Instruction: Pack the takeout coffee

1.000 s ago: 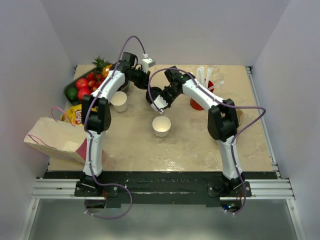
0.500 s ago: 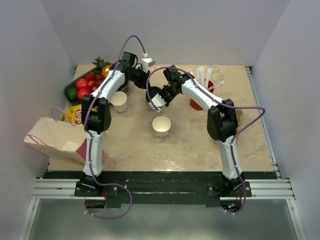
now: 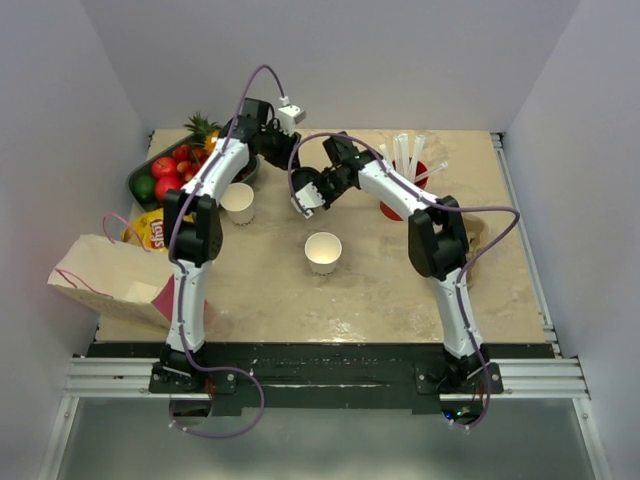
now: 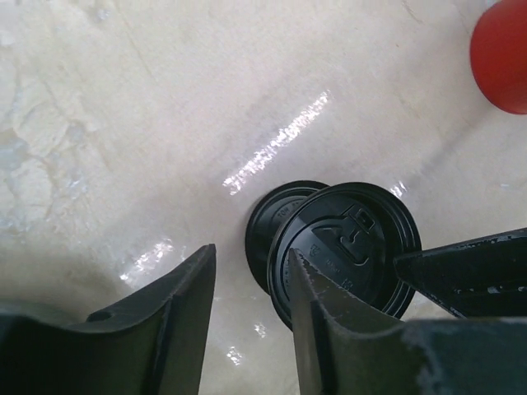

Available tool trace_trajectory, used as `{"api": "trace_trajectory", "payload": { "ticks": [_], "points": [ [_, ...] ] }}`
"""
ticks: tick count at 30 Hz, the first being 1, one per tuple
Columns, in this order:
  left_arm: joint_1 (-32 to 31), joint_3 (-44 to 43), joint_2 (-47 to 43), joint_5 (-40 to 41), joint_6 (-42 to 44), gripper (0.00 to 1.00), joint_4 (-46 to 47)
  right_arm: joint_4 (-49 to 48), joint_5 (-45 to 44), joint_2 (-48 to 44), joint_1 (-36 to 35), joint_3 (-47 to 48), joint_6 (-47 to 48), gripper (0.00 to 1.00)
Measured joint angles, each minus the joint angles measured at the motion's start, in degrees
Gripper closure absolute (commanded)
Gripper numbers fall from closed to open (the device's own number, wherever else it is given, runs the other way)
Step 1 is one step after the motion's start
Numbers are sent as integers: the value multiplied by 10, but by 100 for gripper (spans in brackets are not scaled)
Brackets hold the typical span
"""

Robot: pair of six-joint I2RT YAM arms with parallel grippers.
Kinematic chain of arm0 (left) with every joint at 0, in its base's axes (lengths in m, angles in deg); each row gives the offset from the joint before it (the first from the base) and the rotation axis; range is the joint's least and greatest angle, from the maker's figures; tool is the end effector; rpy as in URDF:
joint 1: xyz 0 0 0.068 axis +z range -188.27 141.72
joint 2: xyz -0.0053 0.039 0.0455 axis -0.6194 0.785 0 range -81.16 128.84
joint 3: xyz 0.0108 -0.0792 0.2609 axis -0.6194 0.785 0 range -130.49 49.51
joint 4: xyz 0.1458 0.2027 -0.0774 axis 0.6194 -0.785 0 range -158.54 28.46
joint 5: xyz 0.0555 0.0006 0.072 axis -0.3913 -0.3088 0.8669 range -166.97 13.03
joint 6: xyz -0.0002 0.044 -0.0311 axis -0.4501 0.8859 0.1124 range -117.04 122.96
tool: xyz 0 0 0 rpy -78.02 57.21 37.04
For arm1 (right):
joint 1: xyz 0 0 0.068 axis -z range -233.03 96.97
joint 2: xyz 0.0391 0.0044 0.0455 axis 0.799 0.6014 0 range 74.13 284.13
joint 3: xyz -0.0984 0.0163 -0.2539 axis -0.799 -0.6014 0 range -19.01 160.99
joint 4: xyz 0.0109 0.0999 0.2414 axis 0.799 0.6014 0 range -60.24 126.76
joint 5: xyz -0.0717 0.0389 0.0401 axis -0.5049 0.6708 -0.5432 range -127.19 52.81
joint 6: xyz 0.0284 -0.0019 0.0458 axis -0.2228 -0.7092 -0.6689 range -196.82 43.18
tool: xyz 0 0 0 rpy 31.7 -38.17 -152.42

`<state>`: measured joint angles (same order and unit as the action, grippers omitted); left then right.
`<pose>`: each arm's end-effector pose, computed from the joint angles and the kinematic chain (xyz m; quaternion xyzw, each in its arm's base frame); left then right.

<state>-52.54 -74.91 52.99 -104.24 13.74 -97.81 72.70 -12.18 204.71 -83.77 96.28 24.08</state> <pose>0.5085 -0.1461 0.2448 0.2816 0.8604 -0.2296 0.3573 0.4219 0.2684 0.2169 -0.8809 0.3306 0.0169 0.3384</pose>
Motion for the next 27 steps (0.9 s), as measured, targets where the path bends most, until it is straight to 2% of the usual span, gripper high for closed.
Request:
{"api": "trace_trajectory", "payload": {
  "ticks": [8, 12, 16, 19, 22, 27],
  "points": [
    [9, 26, -31, 26, -24, 48, 25, -14, 1, 5, 0, 5, -60, 100],
    [33, 154, -145, 16, -37, 46, 84, 11, 16, -30, 0, 5, -99, 100],
    [79, 274, -293, -24, -33, 46, 131, 34, 52, -114, 0, 2, -177, 100],
    [94, 341, -396, -64, -5, 45, 173, 44, 89, -191, 0, 2, -256, 100],
    [84, 396, -486, -111, 42, 46, 204, 50, 126, -255, 0, 2, -340, 100],
    [43, 450, -588, -181, 184, 46, 211, 67, 186, -311, 3, 2, -468, 100]
  ]
}}
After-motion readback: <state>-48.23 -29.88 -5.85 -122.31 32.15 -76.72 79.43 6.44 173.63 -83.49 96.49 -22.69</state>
